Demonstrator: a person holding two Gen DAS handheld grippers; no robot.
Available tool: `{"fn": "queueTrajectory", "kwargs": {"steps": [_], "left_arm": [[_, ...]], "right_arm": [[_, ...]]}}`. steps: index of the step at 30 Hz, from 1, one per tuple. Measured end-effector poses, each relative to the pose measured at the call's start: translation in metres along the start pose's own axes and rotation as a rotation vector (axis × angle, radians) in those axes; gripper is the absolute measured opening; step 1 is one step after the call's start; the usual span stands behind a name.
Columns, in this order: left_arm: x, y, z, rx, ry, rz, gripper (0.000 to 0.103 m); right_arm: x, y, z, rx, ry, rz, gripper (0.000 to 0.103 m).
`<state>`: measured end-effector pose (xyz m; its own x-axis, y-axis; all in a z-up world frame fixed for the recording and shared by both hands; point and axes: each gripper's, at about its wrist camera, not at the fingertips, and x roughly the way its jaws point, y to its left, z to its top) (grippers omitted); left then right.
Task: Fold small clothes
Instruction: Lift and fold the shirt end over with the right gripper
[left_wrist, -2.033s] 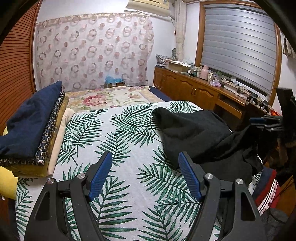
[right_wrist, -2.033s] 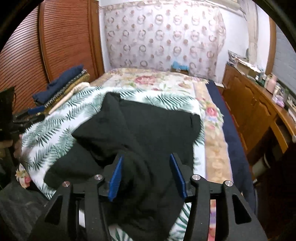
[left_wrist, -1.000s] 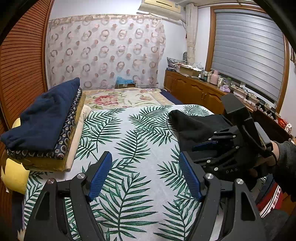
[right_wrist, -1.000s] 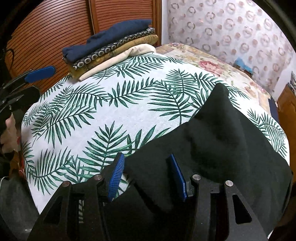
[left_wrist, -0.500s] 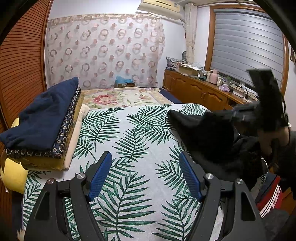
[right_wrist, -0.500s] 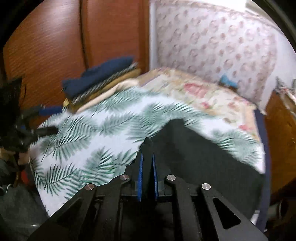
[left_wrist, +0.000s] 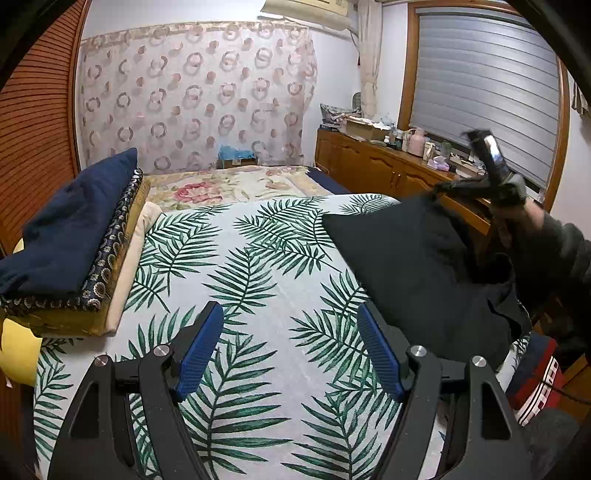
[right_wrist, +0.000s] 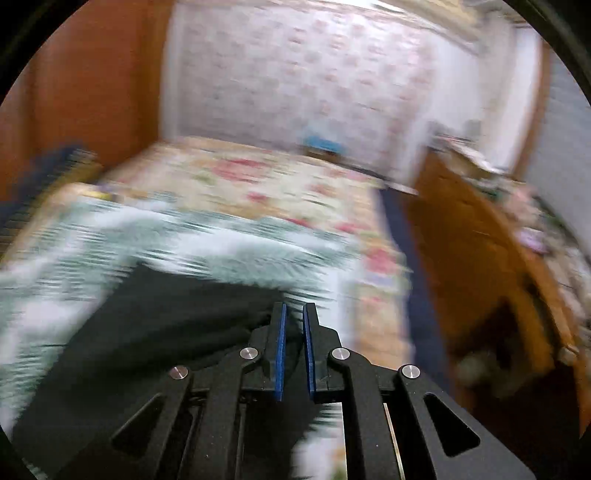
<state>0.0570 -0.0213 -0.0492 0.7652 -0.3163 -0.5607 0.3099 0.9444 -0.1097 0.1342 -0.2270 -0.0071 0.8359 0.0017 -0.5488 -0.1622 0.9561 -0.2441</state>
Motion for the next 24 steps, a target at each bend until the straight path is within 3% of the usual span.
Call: {"fn": "queueTrajectory", "kwargs": {"steps": [1,8,16,24], "left_arm": [[0.0,-0.001,0.0,0.001,0.001,-0.001,0.076],[0.005,-0.008,0.001,0.011,0.017,-0.016,0.076],[0.018,-0.032,0.007,0.063,0.034,-0.063,0.076],[0.039,-0.055,0.011,0.103,0.082,-0.102,0.076]], "right_arm": [[0.01,-0.002,-0.004,0.015,0.026,-0.033,0.009],[-0.006,-0.005,-0.017,0.086,0.008,0.072,0.015],[-0.051,0.002,-0.044,0.051,-0.017,0.168,0.036],[-0.001,-0.006,-0.036,0.076,0.091,0.221,0.039]]}}
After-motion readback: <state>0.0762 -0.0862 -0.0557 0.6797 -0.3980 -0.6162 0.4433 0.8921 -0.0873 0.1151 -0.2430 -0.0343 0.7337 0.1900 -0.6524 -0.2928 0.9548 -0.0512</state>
